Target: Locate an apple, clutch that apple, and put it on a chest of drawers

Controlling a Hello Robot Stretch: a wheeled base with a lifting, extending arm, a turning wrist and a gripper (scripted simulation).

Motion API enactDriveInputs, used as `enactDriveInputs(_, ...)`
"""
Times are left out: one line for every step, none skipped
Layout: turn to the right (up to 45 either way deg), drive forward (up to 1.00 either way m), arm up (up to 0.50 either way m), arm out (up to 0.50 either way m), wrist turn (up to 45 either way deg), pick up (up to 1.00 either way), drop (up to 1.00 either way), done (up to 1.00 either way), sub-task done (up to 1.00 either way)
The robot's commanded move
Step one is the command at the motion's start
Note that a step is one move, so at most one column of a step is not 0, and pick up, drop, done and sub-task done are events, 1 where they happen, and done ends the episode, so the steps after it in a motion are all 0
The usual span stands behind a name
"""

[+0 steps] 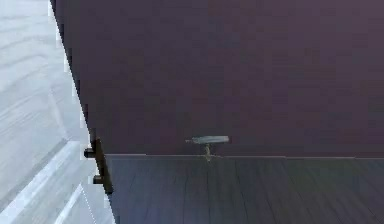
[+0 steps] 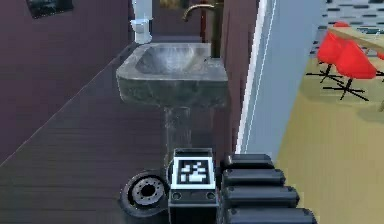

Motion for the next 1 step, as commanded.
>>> enactDriveInputs(36.0, 0.00, 0.00, 0.00, 0.0, 0.00, 0.00, 0.00, 0.00)
